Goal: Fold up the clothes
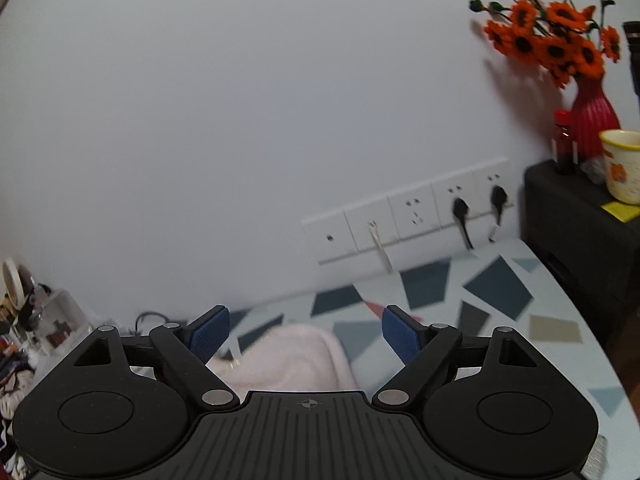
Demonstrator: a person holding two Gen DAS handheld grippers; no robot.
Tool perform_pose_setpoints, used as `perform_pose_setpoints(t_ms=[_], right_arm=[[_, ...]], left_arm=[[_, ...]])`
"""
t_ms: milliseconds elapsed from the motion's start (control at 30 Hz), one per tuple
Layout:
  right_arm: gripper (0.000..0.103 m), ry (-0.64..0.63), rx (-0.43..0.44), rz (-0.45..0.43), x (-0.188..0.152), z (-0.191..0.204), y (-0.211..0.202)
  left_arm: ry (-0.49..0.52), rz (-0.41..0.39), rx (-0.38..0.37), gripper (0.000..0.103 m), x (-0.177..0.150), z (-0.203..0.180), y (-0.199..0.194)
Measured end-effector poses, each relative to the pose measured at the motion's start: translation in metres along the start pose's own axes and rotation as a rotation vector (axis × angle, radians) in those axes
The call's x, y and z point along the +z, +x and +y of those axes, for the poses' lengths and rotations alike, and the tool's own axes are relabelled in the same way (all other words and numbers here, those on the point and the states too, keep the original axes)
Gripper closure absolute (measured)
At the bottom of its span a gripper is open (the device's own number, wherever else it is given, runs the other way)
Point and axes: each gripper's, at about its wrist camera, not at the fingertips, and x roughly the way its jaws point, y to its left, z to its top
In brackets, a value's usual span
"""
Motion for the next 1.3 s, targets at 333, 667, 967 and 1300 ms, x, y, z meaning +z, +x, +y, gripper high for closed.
perform_pose_setpoints(t_ms=[333,667,967,1300], right_arm=[[0.017,-0.004,-0.012,0.221,-0.052,0.004,0.026],[0.011,-0.187,0.017,0.530,-0.166,0.109,0.118],[0.004,-0.358,-0.113,0.567,-0.205,0.147,0.165],[0.005,-0.397,-0.264,0.521,-0.201,0.126,0.184]], left_arm=[[0.061,0.350,0.134,0.008,-0.106,0.069,0.057],[0.211,0.528,0.090,0.011,-0.171,0.061,0.104],[0.297,0.565,-0.075,0.091,-0.171,0.046,0.108],[0.140,0.424,0.141,0.094,-0.108,0.098,0.136]])
